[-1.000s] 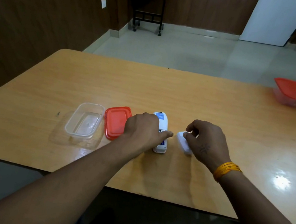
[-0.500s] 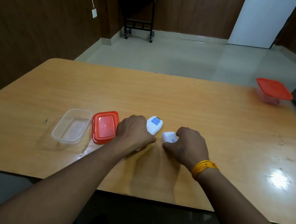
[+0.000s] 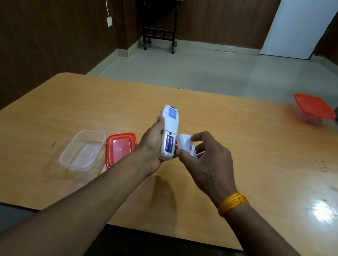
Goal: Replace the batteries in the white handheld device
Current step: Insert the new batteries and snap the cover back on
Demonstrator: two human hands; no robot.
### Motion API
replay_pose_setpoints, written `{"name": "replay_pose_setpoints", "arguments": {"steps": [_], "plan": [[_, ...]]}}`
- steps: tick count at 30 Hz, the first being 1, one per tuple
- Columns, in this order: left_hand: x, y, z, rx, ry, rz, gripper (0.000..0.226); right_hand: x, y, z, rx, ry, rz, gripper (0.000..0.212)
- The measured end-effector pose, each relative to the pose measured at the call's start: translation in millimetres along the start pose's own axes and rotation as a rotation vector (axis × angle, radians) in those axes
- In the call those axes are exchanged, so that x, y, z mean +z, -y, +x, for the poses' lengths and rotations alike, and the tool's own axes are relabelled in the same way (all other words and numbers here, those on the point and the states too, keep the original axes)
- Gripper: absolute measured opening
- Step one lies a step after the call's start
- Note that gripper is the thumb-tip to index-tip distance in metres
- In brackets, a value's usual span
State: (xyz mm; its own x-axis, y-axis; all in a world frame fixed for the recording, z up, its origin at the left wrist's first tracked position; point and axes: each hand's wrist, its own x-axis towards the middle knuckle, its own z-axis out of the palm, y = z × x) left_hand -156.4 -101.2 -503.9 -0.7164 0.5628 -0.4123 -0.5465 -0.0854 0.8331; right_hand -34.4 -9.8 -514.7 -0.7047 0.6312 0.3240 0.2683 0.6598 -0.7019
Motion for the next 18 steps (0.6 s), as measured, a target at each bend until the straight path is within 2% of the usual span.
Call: {"name": "replay_pose_setpoints", "arguments": {"steps": [6,18], "plan": [[9.5,2.0,-8.4,0.083,-0.057,-0.034,0.057,12.6,6.0,-6.0,0.011,0.049,0.106,0.045],[15.0,2.0,-28.6,0.119,0.050,-0.096,0.057,15.3,12.6,-6.6,-0.011,0.003,0.234,0.040]]}}
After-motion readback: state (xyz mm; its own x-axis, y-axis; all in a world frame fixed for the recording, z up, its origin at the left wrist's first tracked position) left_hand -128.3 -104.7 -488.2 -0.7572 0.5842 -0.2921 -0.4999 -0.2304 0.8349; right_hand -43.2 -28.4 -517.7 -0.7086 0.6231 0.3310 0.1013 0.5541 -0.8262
